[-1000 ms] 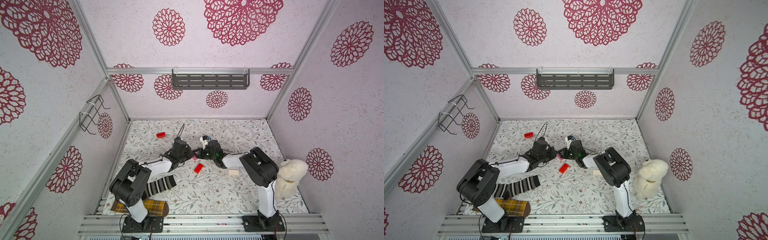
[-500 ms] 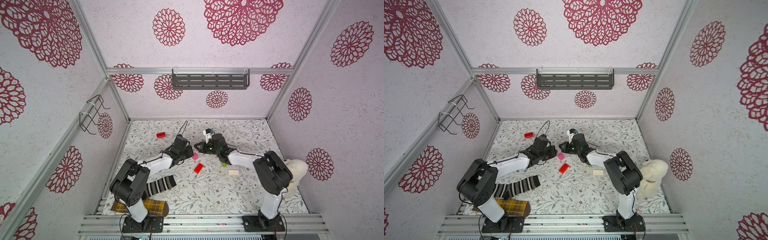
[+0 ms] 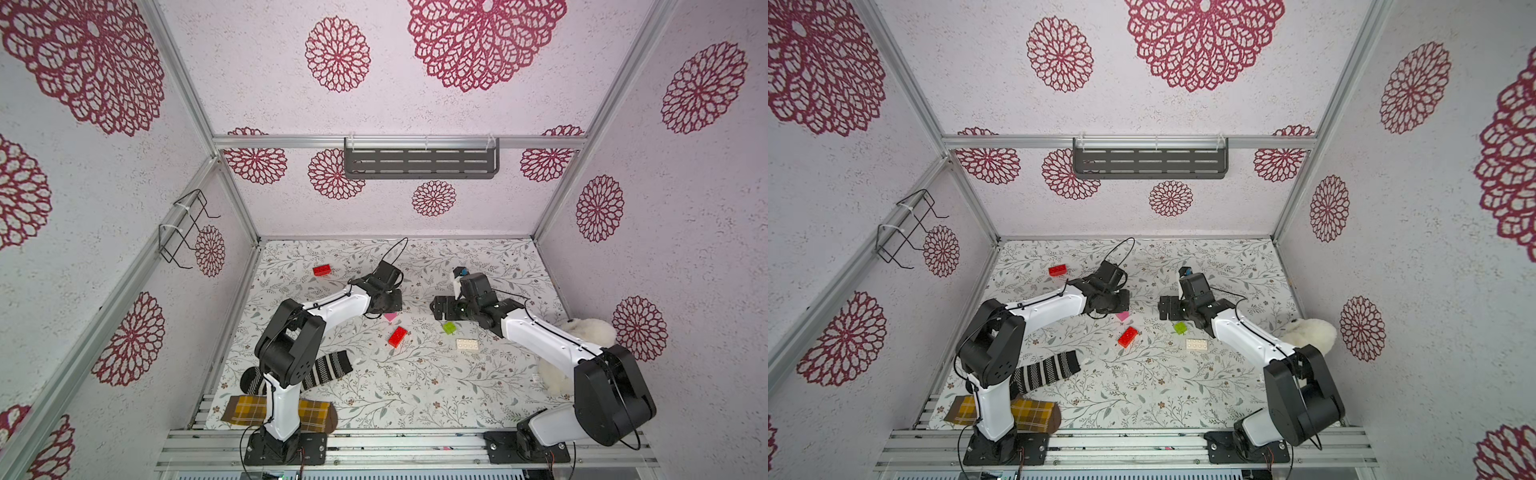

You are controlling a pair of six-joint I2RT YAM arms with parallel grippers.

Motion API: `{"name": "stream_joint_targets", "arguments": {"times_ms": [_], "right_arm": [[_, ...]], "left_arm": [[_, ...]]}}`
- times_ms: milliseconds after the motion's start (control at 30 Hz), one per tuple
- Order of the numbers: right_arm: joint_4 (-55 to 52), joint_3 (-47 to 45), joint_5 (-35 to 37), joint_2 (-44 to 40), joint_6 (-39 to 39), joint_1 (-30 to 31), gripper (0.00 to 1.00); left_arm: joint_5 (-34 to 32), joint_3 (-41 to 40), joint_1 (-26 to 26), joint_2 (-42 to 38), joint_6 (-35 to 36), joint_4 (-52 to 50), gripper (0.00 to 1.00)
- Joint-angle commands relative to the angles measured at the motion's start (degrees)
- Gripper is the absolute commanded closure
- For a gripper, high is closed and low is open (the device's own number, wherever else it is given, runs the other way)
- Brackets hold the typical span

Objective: Assemble an ice cream with lego
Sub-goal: Assemble the lego brick with the lego brick, then pick up the lego brick from the center of the board.

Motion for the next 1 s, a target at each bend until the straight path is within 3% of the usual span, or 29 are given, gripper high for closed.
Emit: {"name": "stream_joint_targets", "arguments": {"times_ms": [0,133,333,667,900,967], "right_arm": [[-5.48,0.92,3.86,3.60,-3.26,-0.40,0.01],[-6.47,2.08,6.54,9.03,-3.75,-0.58,0.01],[-4.00,1.70,5.17,11.80,-4.44,-0.73,0.03],[-3.16,2.76,4.41,13.05,-5.36,-0.66,0.24],[-3.58,2.73,4.13,14.09,-5.73,-0.73,0.34],[-3.73,2.89,4.19,14.55,-5.78,-0.69,0.41]], "left_arm": [[-2.79,4.18,-1.25,3.32,3.68,-8.35,0.97],[-5.00,7.67,-1.89,6.35,4.93,-12.85,0.97],[-4.41,7.88,-1.90,6.52,5.08,-13.08,0.96],[-2.85,5.53,-2.02,1.50,4.26,-10.66,0.96],[-1.47,3.81,-1.25,-5.20,3.30,-6.18,0.82],[-0.75,3.18,-0.39,-7.05,2.57,-4.64,0.77]]}}
